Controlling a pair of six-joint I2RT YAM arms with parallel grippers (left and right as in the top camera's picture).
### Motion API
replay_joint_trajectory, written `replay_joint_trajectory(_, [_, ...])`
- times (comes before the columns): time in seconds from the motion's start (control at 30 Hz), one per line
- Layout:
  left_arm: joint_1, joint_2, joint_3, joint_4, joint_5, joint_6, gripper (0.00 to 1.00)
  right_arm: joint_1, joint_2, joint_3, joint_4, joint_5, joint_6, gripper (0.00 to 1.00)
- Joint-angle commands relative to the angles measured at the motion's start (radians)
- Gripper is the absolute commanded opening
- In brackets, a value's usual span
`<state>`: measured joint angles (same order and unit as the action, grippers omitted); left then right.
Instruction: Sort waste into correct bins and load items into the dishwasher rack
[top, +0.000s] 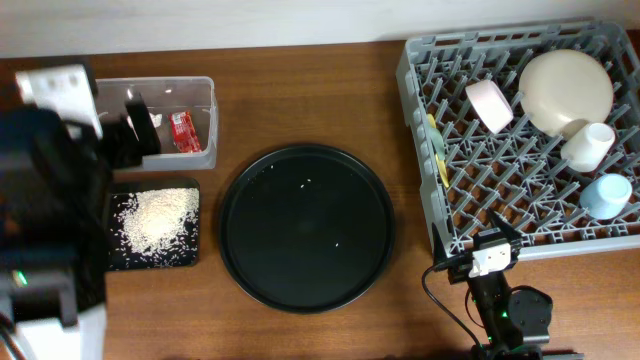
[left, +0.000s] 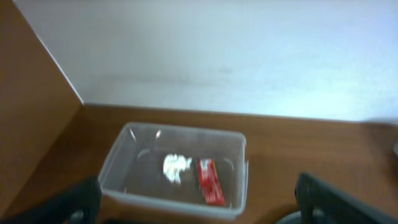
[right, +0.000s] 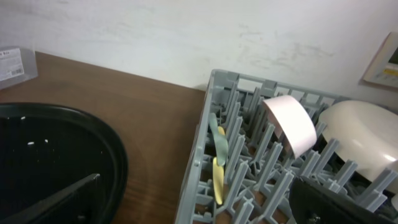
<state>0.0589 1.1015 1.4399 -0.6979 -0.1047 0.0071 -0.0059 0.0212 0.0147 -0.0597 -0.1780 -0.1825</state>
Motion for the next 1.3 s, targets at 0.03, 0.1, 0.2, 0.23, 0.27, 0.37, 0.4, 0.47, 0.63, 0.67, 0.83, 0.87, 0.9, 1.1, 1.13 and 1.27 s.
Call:
replay_joint_trajectory(0.03, [0.001,-0.297,-0.459,0.285,0.030,0.008,0.99,0.005,-0.006,-0.009,0.000,0.005,0.006,0.98])
replay_joint_trajectory(0.1, [0.001,-0.409,-0.615,0.382,0.031,0.008,0.99,0.005,-0.006,-0.009,0.000,0.005,0.006,0.98])
replay_joint_trajectory(0.2, [0.001,-0.589,-0.838,0.490,0.058,0.008,0.99,0.005,-0.006,-0.009,0.000,0.005,0.006,0.98])
replay_joint_trajectory(0.23, [0.001,-0.646,-0.894,0.500,0.061,0.008,0.99,0.005,-0.006,-0.009,0.000,0.005,0.006,0.98])
replay_joint_trajectory(0.27, [0.001,-0.691,-0.936,0.501,0.061,0.008,0.99,0.005,-0.006,-0.009,0.000,0.005,0.006,0.98])
replay_joint_trajectory(0.37, [0.001,-0.810,-1.036,0.503,0.056,0.008,0.99,0.005,-0.006,-0.009,0.000,0.005,0.006,0.98])
replay_joint_trajectory(0.4, [0.001,-0.854,-1.070,0.504,0.056,0.008,0.99,0.005,-0.006,-0.009,0.000,0.005,0.006,0.98])
replay_joint_trajectory(0.47, [0.001,-0.923,-1.123,0.523,0.056,0.008,0.99,0.005,-0.006,-0.009,0.000,0.005,0.006,0.98])
replay_joint_trajectory(0.63, [0.001,-1.098,-1.311,0.689,0.056,0.008,0.99,0.005,-0.006,-0.009,0.000,0.005,0.006,0.98])
replay_joint_trajectory(0.67, [0.000,-1.094,-1.347,0.735,0.058,0.008,0.99,0.005,-0.006,-0.009,0.000,0.005,0.006,0.98])
replay_joint_trajectory(0.83, [-0.004,-1.097,-1.432,0.742,0.080,0.008,0.99,0.005,-0.006,-0.009,0.000,0.005,0.006,0.98])
replay_joint_trajectory(0.87, [-0.005,-1.097,-1.432,0.724,0.080,0.008,0.99,0.005,-0.006,-0.009,0.000,0.005,0.006,0.98])
replay_joint_trajectory(0.9, [-0.004,-1.097,-1.432,0.703,0.080,0.008,0.99,0.005,-0.006,-0.009,0.000,0.005,0.006,0.98])
replay_joint_trajectory(1.1, [-0.004,-1.094,-1.431,0.615,0.080,0.008,0.99,0.005,-0.006,-0.009,0.000,0.005,0.006,0.98])
replay_joint_trajectory(1.13, [-0.004,-1.094,-1.431,0.615,0.082,0.008,1.00,0.005,-0.006,-0.009,0.000,0.005,0.006,0.98])
replay_joint_trajectory(1.27, [-0.004,-1.094,-1.431,0.615,0.083,0.008,0.99,0.005,-0.006,-0.009,0.000,0.005,0.006,0.98])
